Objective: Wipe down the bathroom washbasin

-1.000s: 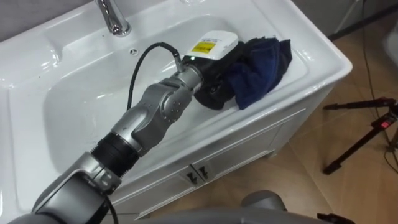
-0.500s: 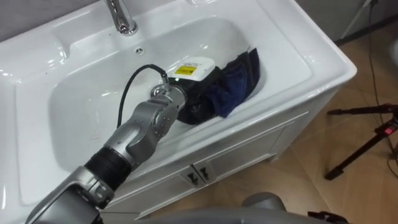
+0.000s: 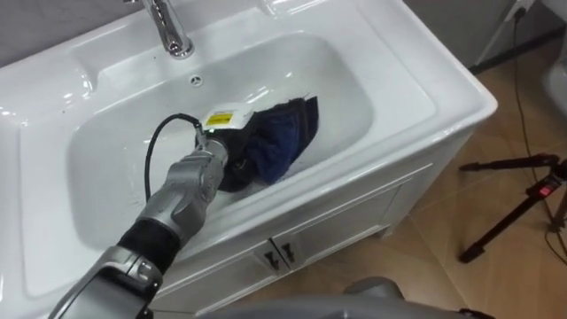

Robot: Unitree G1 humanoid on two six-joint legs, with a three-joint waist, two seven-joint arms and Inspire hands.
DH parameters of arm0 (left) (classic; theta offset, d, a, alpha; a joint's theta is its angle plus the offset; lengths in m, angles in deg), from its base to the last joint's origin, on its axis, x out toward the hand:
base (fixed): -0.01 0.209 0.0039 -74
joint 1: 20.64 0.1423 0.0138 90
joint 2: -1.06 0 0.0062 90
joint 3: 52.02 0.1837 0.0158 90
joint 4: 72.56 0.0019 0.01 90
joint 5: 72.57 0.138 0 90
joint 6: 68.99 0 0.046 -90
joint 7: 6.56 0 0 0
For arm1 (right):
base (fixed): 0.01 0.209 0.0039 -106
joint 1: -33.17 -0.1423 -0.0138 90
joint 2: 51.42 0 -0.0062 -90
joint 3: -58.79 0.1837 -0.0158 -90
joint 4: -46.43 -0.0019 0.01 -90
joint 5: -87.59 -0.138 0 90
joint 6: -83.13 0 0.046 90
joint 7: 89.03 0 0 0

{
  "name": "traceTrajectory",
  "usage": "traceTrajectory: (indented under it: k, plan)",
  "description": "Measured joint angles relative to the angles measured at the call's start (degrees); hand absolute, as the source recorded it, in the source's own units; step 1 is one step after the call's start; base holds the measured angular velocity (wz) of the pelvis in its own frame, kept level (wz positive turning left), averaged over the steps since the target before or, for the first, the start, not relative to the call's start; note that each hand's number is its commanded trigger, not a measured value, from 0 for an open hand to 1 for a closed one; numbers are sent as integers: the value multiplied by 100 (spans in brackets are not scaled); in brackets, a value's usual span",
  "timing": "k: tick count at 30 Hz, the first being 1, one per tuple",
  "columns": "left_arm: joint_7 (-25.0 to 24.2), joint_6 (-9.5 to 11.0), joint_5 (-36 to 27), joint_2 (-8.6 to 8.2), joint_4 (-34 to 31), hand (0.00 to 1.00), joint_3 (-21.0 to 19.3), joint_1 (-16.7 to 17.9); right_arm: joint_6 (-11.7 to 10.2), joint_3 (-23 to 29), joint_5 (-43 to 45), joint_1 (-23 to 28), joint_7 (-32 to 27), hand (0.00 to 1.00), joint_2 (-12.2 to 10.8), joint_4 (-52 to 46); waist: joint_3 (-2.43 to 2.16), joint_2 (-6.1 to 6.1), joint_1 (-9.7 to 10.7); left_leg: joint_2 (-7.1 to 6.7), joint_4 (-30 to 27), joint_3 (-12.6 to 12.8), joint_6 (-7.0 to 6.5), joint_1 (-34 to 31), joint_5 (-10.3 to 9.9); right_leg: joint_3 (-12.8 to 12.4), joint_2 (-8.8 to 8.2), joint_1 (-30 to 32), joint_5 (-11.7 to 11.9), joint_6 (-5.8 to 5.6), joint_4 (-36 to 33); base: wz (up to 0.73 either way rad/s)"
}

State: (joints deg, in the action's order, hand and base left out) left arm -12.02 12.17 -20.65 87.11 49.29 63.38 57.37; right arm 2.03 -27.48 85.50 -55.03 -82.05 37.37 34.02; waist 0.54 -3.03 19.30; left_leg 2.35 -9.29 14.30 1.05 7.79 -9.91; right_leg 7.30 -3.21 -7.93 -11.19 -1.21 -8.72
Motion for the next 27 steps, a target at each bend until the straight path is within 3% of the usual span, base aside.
traceTrajectory:
  k: [6, 12, 20, 27]
  plan:
    - [35, -47, 83, -2, 365, 100, -378, 32, 204, 340, 35, 133, -62, 0, 1, -218, -47, -75, -167, 11, -5, 56, 0, 36, 0, -80, 13, -7, -1, 6, -15, -4]
    - [36, -137, 447, 82, 645, 100, -925, 177, 251, 784, 264, 273, -144, 0, -13, -411, -99, -165, -227, 12, 2, 78, 0, 62, 0, -82, 15, -25, -12, 9, -9, -3]
    - [278, -168, 684, 303, 871, 100, -1494, 457, 245, 1122, 546, 301, -245, 0, 23, -455, -109, -328, -323, 20, 5, 100, 0, 72, 0, -142, 25, -20, -20, 23, -25, -4]
    - [322, -151, 736, 308, 844, 100, -1842, 576, 249, 1319, 819, 325, -213, 0, 22, -455, -137, -357, -578, 54, 10, 130, 2, 104, 2, -162, 41, 3, -43, 73, -64, -8]
